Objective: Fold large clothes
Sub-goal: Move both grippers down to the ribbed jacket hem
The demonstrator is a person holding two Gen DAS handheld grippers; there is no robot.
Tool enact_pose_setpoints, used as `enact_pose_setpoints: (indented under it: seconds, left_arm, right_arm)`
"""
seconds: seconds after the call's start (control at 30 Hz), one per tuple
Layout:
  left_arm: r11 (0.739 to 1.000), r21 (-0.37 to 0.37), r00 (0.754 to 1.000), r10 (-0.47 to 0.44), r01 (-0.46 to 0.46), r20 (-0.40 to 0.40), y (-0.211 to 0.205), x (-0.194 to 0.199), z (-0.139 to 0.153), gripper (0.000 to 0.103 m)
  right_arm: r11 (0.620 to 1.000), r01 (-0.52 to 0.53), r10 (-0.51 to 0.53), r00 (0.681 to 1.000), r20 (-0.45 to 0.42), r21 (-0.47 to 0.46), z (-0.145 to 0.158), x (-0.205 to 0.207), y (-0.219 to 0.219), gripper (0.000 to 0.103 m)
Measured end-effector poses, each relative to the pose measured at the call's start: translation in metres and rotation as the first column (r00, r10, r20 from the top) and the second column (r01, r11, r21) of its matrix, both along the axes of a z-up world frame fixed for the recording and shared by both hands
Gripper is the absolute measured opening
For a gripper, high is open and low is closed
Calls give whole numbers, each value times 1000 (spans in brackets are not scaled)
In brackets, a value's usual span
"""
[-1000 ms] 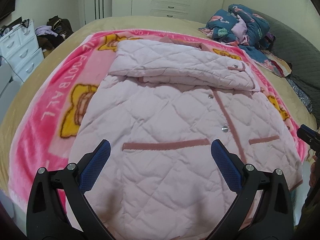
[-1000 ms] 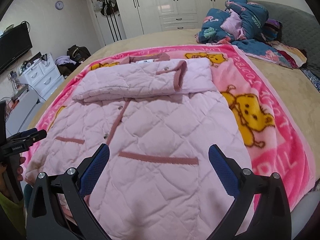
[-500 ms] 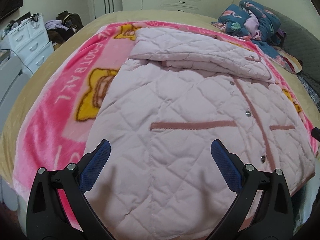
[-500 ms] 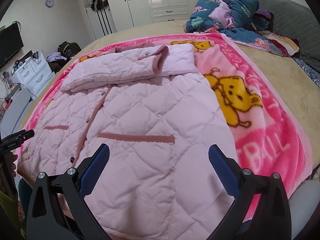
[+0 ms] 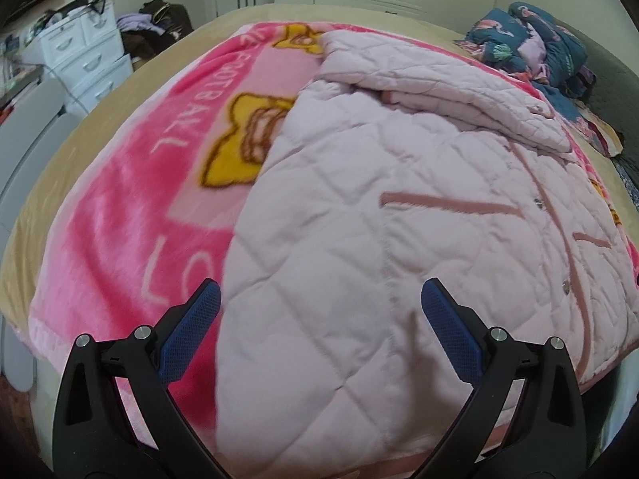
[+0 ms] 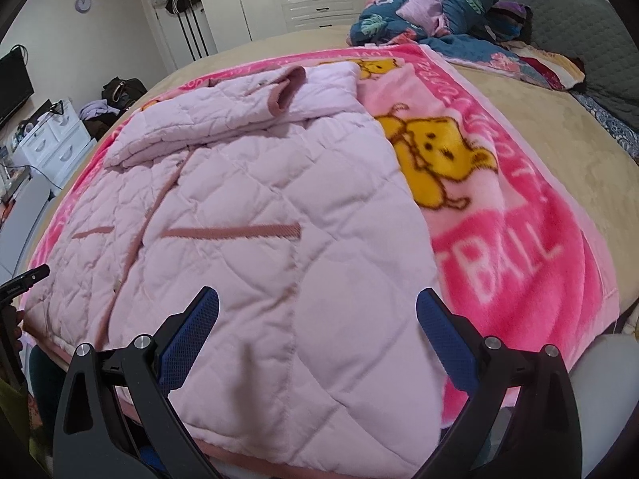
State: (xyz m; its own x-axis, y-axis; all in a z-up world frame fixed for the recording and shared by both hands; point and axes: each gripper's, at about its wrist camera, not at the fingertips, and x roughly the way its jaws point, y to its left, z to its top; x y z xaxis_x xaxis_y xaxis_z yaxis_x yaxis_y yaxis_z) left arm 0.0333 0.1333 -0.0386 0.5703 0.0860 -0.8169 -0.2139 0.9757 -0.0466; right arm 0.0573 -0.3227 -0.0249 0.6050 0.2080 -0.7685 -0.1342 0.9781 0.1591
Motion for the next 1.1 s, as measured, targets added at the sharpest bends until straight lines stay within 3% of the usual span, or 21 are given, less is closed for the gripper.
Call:
enact_pose_setpoints:
  seconds: [0.33, 0.57, 0.63, 0.93, 1.03, 1.1]
  left_arm:
    - [999, -42, 999, 19, -21, -31, 19, -21, -15, 94]
    - [998, -58, 999, 1, -3, -44, 20, -30, -20, 94]
    - [998, -71, 999, -3, 0, -45, 21, -35, -21, 94]
    - [997, -68, 999, -41, 39, -27, 15, -51, -22, 94]
    - [995, -89, 999, -46, 43, -29, 13, -52, -25, 94]
    - [995, -88, 998, -55, 52, -29, 10, -51, -26, 94]
  right_arm:
    - [1000, -21, 22, 997, -78, 16, -21, -23, -23, 99]
    - [995, -42, 54, 989, -139, 91, -39, -35, -33, 97]
    - [991, -59, 75, 987, -143, 117, -41, -39, -33, 91]
    - [980, -93, 120, 981, -150, 174, -51, -46, -39, 82]
    - [980, -104, 132, 978, -160, 170, -52, -47, -37, 73]
    - [977, -117, 146, 976, -161, 177, -51, -49, -36, 55]
